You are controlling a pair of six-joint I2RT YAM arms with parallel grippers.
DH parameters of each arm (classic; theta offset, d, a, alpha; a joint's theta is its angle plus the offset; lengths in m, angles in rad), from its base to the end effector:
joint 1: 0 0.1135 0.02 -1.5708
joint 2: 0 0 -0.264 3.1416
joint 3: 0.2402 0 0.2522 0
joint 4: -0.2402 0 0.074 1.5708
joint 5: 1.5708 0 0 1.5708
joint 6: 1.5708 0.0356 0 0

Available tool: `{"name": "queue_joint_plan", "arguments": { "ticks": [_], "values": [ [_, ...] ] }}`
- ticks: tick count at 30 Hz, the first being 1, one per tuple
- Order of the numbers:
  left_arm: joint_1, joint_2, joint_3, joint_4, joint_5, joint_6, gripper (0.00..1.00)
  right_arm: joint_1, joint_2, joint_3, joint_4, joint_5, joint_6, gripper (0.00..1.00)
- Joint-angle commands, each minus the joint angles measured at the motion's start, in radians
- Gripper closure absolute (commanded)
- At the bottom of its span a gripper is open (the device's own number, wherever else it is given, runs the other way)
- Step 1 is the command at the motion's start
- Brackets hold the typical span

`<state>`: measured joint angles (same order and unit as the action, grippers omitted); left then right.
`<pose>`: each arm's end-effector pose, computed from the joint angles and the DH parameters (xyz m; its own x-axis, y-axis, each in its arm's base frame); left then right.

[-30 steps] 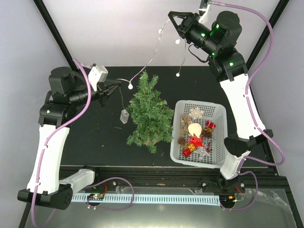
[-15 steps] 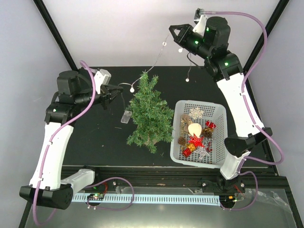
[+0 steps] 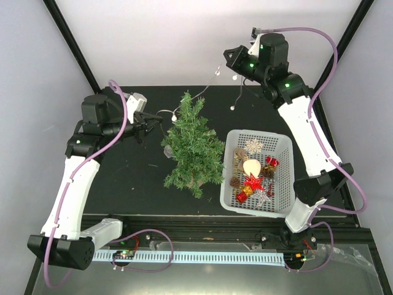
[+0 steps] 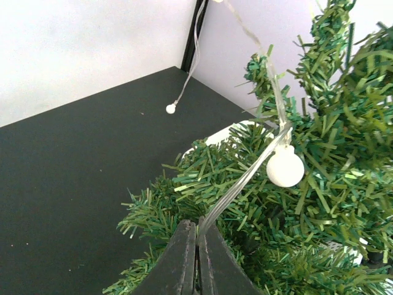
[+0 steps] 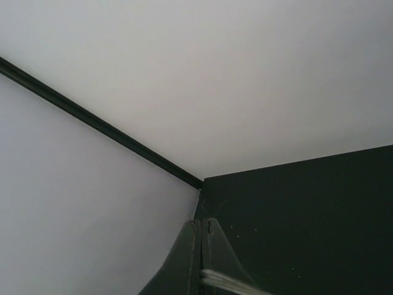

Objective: Decorate the small christmas tree

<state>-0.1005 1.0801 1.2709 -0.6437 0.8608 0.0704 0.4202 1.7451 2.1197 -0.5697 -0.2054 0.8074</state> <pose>0.2084 -0.0481 0.4092 -0.3820 0.0846 -0.9203 0.7727 0.5756 -0.2678 0.3427 0.1611 0.4979 -0.5429 0.5321 -0.6497 -0.2745 0.6187 0.7361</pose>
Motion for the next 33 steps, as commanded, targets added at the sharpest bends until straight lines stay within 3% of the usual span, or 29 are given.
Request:
{"name": "queue_joint_plan", "arguments": {
  "ticks": [1, 5, 14, 20, 33],
  "values": [
    [-0.006, 0.007, -0.016, 0.076, 0.017, -0.04, 0.99, -0.016, -0.035, -0.015, 0.018, 0.028, -0.017, 0.99],
    [-0.005, 0.007, -0.012, 0.106, 0.011, -0.05, 0.98, -0.025, -0.022, -0.007, 0.039, 0.01, 0.002, 0.99],
    [-0.004, 0.002, 0.053, 0.142, 0.048, -0.087, 0.98, -0.035, -0.038, -0.055, 0.265, -0.105, 0.142, 0.99],
    [0.006, -0.002, 0.026, 0.185, 0.029, -0.145, 0.98, -0.037, 0.038, 0.041, 0.207, -0.09, 0.141, 0.99],
    [0.016, -0.003, -0.02, 0.214, 0.013, -0.178, 0.98, -0.049, 0.109, 0.068, 0.17, -0.086, 0.143, 0.99]
  ]
}}
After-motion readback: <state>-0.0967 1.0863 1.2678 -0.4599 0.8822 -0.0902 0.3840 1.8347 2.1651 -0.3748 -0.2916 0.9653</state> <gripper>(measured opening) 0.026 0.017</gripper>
